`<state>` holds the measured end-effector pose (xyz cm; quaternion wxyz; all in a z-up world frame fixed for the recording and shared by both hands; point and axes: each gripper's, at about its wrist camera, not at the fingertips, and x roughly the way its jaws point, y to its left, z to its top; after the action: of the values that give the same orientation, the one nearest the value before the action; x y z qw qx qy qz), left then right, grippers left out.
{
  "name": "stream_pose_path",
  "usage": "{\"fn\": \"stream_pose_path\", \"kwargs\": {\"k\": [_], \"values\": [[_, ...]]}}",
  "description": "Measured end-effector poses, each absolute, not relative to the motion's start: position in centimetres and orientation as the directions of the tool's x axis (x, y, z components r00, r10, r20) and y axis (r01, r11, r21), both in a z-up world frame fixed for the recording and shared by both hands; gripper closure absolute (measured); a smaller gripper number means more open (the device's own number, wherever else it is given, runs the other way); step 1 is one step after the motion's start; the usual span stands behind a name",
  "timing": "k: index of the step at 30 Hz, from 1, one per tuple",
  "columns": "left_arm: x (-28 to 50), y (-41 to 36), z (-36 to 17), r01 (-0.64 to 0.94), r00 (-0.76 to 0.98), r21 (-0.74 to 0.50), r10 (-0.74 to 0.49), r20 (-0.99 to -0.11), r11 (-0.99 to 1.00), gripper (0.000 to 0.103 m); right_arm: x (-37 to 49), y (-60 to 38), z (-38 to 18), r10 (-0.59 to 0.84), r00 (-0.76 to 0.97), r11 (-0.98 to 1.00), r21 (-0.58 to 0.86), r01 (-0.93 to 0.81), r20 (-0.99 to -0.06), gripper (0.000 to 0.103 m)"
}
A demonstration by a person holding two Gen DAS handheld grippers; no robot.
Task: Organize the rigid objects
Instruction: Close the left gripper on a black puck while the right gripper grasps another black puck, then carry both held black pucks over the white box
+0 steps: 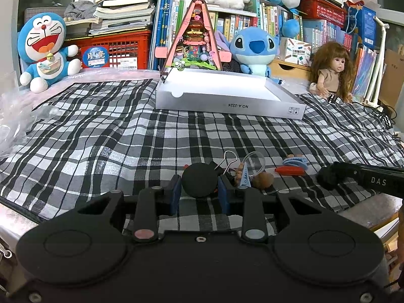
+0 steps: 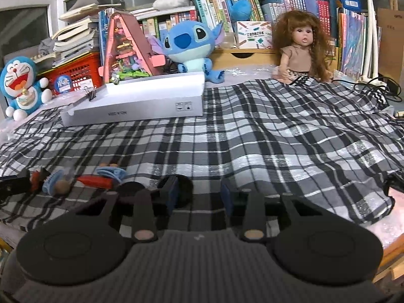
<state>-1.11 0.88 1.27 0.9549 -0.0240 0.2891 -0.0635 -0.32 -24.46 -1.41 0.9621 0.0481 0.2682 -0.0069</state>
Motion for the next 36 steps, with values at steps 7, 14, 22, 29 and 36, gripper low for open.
{"fn": "stream_pose_path", "kwargs": {"k": [7, 14, 22, 29, 36], "values": [[-1.1, 0.8, 1.2, 0.104, 0.825, -0.084, -0.133, -0.549, 0.991, 0.074, -0.9, -24.3, -1.3, 0.034, 0.864, 0.997, 0.075, 0.005, -0.502, 0.055], [-1.0, 0.6, 1.2, 0.107, 0.823, -0.079, -0.133, -0.552, 0.991, 0.074, -1.3, -23.4, -1.4, 0.043, 0.867, 0.999, 0.031, -0.032, -0.497, 0.055], [-1.1, 0.6, 1.2, 0.103, 0.824, -0.078, -0.128, -0.552, 0.992, 0.074, -1.4, -23.2, -1.1, 0.027, 0.883, 1.0, 0.018, -0.021, -0.469, 0.048], [-1.1, 0.8, 1.1, 0.097, 0.823, -0.082, -0.126, -0.554, 0.992, 0.074, -1.8, -23.4, -0.8, 0.043, 0.879, 0.999, -0.001, -0.049, -0.475, 0.046], [-1.1, 0.8, 1.1, 0.095, 0.825, -0.084, -0.125, -0.551, 0.992, 0.074, -1.8, -22.5, -1.3, 0.046, 0.87, 0.996, -0.044, -0.078, -0.49, 0.045]]}}
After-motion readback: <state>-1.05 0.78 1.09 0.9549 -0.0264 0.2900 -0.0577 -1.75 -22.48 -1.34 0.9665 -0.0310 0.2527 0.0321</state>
